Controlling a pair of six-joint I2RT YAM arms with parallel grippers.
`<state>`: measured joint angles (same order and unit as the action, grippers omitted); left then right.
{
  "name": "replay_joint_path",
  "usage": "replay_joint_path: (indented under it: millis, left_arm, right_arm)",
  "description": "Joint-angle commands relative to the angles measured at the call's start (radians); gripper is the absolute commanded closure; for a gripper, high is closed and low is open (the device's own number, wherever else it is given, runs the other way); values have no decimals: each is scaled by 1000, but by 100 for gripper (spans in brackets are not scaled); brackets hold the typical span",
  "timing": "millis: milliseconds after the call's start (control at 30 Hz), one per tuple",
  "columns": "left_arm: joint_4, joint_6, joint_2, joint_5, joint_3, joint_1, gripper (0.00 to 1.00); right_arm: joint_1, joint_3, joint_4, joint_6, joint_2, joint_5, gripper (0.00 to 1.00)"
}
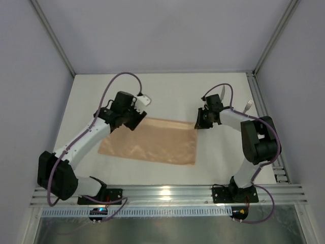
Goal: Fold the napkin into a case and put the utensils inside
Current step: Move the rectangle-folded napkin to the center of the board, then rotate the rectangle-folded napkin at the center of the board.
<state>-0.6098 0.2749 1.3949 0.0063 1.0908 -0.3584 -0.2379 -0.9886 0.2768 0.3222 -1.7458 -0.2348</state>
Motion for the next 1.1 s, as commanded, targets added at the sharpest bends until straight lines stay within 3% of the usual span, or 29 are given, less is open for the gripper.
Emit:
replay_joint_path:
  millis: [0,200,300,400,633,1067]
  left_arm:
    - [-45,58,-57,32,72,-272,45]
    - [-51,93,151,4,187,-661,40]
    - [-38,107,280,-27,275,-804,39]
    - [14,132,381,-28,328,-879,39]
    - [93,84,524,61,406,-896,38]
    - [142,78,641,15,400,-896,39]
  right_arm:
    - [6,-62,50,-41,19,37,78]
    - [31,-97,87,-74,6,43,69]
    - [34,-113,70,-92,-18,17,69]
    - [37,-127,58,-97,-35,0,68]
    - [41,-133,64,-113,-50,-18,68]
    - [42,-134,59,-126,-70,-17,67]
